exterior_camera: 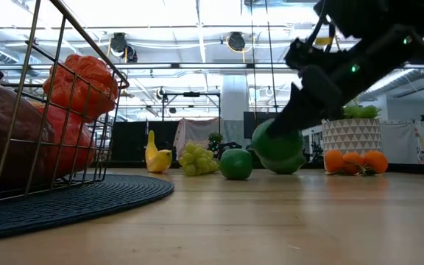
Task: Build produce basket
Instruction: Put the bottom right lime into the gold wire basket
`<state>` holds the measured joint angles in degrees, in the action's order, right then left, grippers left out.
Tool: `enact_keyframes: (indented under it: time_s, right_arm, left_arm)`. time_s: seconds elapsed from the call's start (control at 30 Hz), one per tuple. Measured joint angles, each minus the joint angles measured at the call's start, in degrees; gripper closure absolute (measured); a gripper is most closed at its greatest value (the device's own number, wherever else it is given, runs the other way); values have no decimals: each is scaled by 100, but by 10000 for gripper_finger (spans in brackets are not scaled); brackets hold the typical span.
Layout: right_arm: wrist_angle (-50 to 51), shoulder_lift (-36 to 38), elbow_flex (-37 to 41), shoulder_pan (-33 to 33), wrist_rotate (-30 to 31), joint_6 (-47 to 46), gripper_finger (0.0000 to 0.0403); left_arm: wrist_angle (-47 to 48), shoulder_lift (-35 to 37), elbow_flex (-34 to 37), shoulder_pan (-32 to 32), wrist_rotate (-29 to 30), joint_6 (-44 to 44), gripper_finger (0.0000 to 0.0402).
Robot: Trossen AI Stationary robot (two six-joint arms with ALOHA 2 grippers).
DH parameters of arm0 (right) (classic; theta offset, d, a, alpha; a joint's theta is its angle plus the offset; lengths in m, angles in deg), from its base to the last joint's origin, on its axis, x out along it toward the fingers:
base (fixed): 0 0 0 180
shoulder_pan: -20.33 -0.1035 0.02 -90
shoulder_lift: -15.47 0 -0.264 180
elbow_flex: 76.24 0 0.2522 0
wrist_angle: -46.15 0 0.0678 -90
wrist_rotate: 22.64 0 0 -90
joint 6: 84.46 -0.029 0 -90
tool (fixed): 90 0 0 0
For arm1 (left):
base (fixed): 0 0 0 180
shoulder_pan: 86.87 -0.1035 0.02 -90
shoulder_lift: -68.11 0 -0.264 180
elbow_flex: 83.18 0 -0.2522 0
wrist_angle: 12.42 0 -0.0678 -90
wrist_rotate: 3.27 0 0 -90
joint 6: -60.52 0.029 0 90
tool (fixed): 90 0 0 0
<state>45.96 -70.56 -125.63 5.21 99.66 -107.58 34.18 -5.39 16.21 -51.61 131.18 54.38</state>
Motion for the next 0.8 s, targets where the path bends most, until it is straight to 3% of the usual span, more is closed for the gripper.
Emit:
enact_keyframes:
  time_s: [0.53, 0.8]
  right_arm:
    - [-64, 1678, -2, -555, 7, -14, 86]
    - [-1244, 1898, -4, -748, -883, -254, 85]
  left_arm:
    - [-142, -67, 0, 13, 9, 347, 151]
    - [-651, -400, 0, 71, -1, 805, 151]
